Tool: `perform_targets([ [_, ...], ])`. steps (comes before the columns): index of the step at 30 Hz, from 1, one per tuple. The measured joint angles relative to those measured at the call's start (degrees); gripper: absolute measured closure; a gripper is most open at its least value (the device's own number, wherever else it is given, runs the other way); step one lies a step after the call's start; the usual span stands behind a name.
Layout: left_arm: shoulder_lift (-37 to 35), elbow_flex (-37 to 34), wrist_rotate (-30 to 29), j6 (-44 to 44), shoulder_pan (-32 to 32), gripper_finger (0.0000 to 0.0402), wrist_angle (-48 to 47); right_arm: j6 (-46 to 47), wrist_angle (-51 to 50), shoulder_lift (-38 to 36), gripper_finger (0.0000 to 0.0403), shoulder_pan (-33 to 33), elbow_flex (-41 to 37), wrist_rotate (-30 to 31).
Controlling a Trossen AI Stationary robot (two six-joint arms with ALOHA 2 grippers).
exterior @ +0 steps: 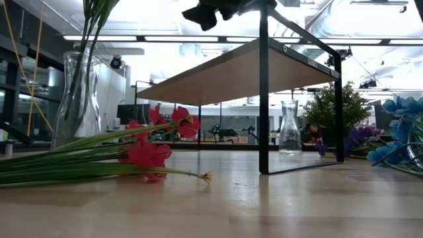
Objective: Pick and place flowers into a vace then onto a shelf
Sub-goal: Put the red flowers into the bottom transparent vase
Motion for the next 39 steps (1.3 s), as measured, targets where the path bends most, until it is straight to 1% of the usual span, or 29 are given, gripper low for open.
perform_targets([
  [3,0.00,0.02,-0.04,0.04,0.00,0.0119,-0.07,2.90,1.25,0.00,0.0059,0.64,0.00,-2.15],
  [5,0.00,0.02,-0.04,0.06,0.00,0.0119,-0.09,3.16,3.37,0.17,0.0059,1.43,0.00,-4.40],
  [8,0.00,0.02,-0.04,0.45,0.00,0.0119,-0.04,3.21,8.82,0.70,0.0059,2.85,0.00,-7.58],
  [9,0.00,0.02,-0.05,0.66,0.00,0.0119,-0.03,4.39,11.67,1.17,0.0059,3.47,0.00,-7.43],
  [11,0.00,0.02,-0.05,0.72,0.00,0.0119,0.00,9.43,17.80,1.86,0.0059,4.40,0.00,-4.08],
  [14,0.00,0.02,-0.05,0.68,0.00,0.0119,0.01,20.11,23.70,3.29,0.0059,4.92,0.02,3.79],
  [16,0.00,0.02,-0.04,0.67,0.00,0.0119,0.02,25.33,24.52,3.76,0.0059,4.18,-0.01,5.27],
  [19,0.00,0.02,-0.04,0.28,0.00,0.0119,0.02,24.66,24.43,3.66,0.0059,3.55,-0.03,5.98],
  [23,0.00,0.02,-0.02,0.26,0.00,0.0119,0.07,26.29,24.01,3.30,0.0059,4.00,0.00,5.24],
  [27,0.00,0.02,-0.02,0.26,0.00,0.0119,0.07,24.58,22.86,3.30,0.0059,3.97,0.00,5.33],
  [32,0.00,0.02,-0.02,0.24,0.00,0.0119,0.04,24.29,19.08,3.28,0.0059,3.94,0.00,5.35],
  [34,0.00,0.02,0.01,0.24,0.00,0.0119,0.04,22.54,17.52,3.28,0.0059,4.01,0.00,5.27],
  [37,0.00,0.02,0.01,0.22,0.00,0.0119,0.07,17.26,14.74,3.26,0.0059,4.05,0.00,6.05],
  [39,0.00,0.02,0.03,0.20,0.00,0.0119,0.07,14.86,14.53,3.66,0.0059,3.92,0.00,6.30],
])
